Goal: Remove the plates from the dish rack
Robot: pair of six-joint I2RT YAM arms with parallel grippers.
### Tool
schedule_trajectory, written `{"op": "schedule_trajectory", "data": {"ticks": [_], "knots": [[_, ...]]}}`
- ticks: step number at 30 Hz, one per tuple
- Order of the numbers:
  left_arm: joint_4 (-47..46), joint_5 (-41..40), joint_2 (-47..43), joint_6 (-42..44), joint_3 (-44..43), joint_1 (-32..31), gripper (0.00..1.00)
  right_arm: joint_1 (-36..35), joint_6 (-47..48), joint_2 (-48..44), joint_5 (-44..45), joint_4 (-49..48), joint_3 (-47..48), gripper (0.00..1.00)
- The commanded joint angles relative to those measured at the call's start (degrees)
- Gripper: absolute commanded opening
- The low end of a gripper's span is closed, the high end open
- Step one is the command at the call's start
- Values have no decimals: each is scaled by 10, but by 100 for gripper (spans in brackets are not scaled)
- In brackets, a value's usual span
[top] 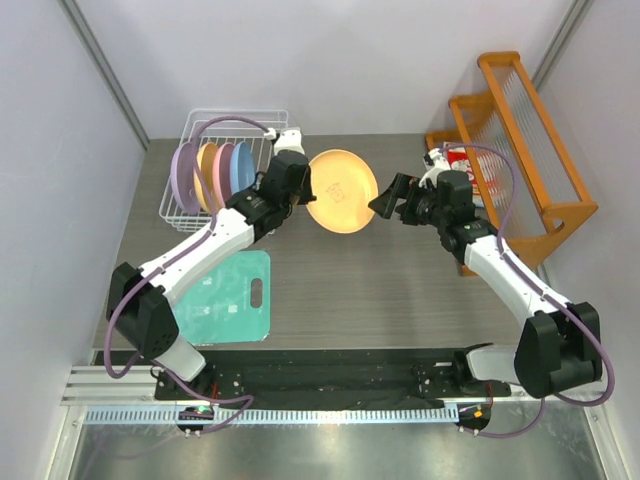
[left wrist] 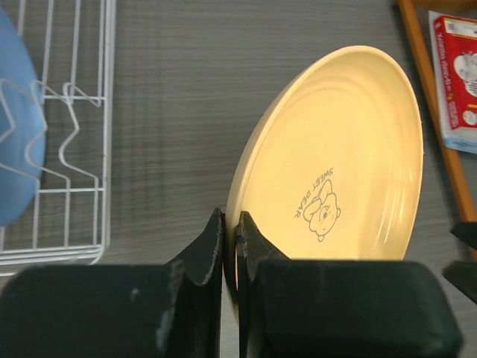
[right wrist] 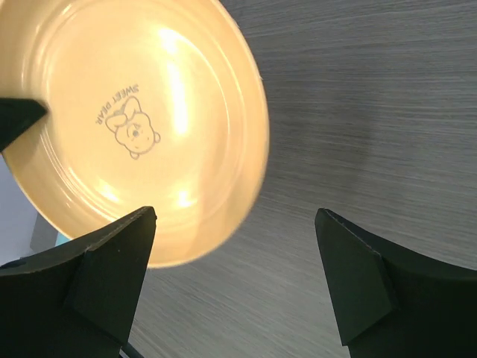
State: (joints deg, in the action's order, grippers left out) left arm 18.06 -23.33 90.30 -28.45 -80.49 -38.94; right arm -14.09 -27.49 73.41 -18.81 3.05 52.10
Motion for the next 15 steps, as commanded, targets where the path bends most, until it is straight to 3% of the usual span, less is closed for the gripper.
{"op": "schedule_trajectory", "data": {"ticks": [1, 2, 5, 7, 8, 9, 12, 14, 15], "knots": [[-50, 52, 0, -48, 8, -3, 0, -13, -20, 28, -6, -66, -1, 92], [-55, 56, 1, -49, 9, -3, 0, -15, -19, 35, -5, -73, -2, 92], [-65, 69, -5, -53, 18, -4, 0, -16, -20, 60, -5, -87, -4, 77], [-70, 66, -8, -53, 22, -4, 0, -16, -19, 74, -3, -88, -3, 61], [-70, 64, -10, -52, 22, -3, 0, -16, -19, 76, 0, -87, -4, 53], [-70, 62, -14, -50, 23, -4, 0, -16, -16, 78, 2, -87, -6, 33], [-73, 53, -23, -45, 31, -3, 0, -16, -12, 68, 31, -72, -10, 2], [-69, 36, -27, -38, 38, -3, 12, -16, -4, 50, 61, -53, -13, 1], [-68, 29, -31, -35, 40, -3, 36, -16, -2, 45, 72, -44, -13, 1]]}}
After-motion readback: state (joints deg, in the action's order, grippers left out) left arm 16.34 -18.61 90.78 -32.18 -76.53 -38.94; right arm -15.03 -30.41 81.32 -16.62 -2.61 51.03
